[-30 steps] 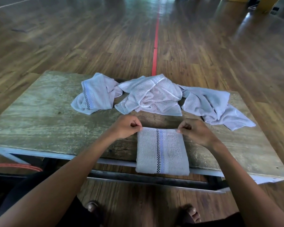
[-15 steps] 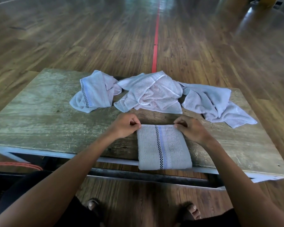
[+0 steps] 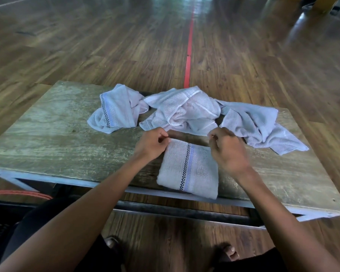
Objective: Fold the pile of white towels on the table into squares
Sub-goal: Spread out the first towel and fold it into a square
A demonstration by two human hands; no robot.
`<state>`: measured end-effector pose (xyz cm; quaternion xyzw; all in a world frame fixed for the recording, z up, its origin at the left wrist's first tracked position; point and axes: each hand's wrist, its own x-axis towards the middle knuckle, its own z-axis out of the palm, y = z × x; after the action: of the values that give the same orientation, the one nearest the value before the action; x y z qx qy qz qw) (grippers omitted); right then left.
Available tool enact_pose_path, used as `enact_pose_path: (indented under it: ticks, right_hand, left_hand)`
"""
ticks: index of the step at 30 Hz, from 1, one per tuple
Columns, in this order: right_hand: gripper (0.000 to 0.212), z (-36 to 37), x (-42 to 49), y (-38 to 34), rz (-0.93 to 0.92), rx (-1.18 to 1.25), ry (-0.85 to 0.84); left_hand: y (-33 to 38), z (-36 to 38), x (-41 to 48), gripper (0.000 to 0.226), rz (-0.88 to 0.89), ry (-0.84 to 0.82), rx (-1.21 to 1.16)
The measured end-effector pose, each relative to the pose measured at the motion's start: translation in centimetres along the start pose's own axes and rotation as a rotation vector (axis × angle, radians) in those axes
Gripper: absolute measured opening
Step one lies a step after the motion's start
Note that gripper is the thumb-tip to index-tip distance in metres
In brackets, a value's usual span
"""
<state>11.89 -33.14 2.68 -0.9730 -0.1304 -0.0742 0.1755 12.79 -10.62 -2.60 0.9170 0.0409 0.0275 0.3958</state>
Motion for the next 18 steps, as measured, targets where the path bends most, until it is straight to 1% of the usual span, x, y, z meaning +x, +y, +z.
enact_pose_path:
  ticks: [1, 2, 4, 6, 8, 10, 12, 16, 18]
  right_hand:
    - [0.029, -0.2, -1.1, -1.1, 0.0, -0.058, -0.112]
    - [0.044, -0.1, -2.3, -1.9, 0.013, -0.104, -0.229]
    - [0.074, 0.9, -4.1, -3.0, 0.03, -0.123, -0.378]
    - [0.094, 2.6, -4.7, -3.1, 0.039, -0.088, -0.427]
    - [0.104, 4.0, -4.2, -2.4, 0.019, -0.096, -0.432]
    - [0.113, 4.6, -3.1, -1.3, -0.061, -0.13, -0.451]
    - [0.116, 4.2, -2.0, -0.3, -0.135, -0.109, -0.497]
    - [0.096, 3.2, -1.2, -0.4, -0.139, -0.064, -0.455]
    - [0.093, 3.6, -1.3, -1.2, -0.148, -0.067, -0.447]
  left_hand:
    - [0.0, -0.3, -0.2, 0.01, -0.018, 0.014, -0.021]
    - [0.1, -0.5, -0.6, 0.012, -0.029, 0.027, -0.034]
    - [0.6, -1.1, -1.6, 0.017, -0.051, 0.03, -0.025]
    - [0.9, -1.6, -3.1, 0.022, -0.09, -0.007, -0.036]
    - [1.1, -2.0, -4.8, 0.029, -0.141, -0.052, -0.037]
    - [1.3, -2.3, -6.6, 0.031, -0.194, -0.101, -0.038]
    - [1.3, -2.2, -8.4, 0.028, -0.257, -0.13, -0.152]
    - [1.1, -0.8, -12.0, 0.023, -0.327, -0.087, -0.395]
    - [1.2, 0.1, -13.5, 0.021, -0.321, -0.1, -0.476]
